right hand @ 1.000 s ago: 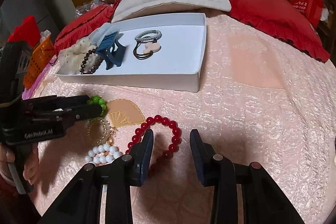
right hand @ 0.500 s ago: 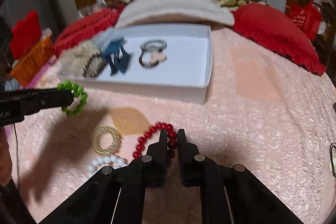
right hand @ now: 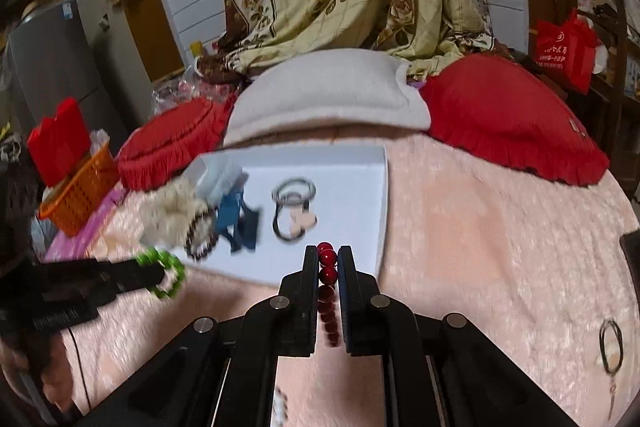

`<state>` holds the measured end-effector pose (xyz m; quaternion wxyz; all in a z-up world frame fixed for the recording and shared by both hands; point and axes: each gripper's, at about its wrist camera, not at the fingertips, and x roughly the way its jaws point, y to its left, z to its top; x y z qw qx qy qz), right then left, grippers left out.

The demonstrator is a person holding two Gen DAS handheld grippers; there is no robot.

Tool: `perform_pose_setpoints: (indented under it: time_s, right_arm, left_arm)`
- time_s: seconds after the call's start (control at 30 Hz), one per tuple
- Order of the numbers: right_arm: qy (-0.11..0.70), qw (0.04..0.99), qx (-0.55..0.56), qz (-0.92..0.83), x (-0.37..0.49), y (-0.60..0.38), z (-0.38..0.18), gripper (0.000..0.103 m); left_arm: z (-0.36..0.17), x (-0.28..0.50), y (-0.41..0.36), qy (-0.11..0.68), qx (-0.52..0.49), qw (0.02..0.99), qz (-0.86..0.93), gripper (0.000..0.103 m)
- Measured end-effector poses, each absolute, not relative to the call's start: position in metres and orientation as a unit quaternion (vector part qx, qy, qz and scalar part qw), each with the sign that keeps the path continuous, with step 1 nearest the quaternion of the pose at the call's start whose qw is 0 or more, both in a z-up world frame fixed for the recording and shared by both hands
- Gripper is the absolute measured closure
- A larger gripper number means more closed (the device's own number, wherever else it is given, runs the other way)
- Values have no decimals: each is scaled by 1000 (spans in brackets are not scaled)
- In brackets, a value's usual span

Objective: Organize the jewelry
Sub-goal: 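Lower both bracelets into the white box and open both tools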

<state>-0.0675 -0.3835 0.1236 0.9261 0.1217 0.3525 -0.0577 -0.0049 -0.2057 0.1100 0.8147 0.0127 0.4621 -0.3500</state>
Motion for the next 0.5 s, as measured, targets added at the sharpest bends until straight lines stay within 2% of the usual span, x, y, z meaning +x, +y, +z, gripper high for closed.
perform_pose_setpoints:
  time_s: [0.2, 0.5]
  right_arm:
    - [375, 914, 144, -57, -12, -396, 119, 94]
    - [419, 888, 168, -85, 59, -430, 80, 94]
  left_arm:
    - [93, 20, -243, 473, 31, 813, -338, 86]
    - [54, 55, -270, 481, 80, 815, -312, 86]
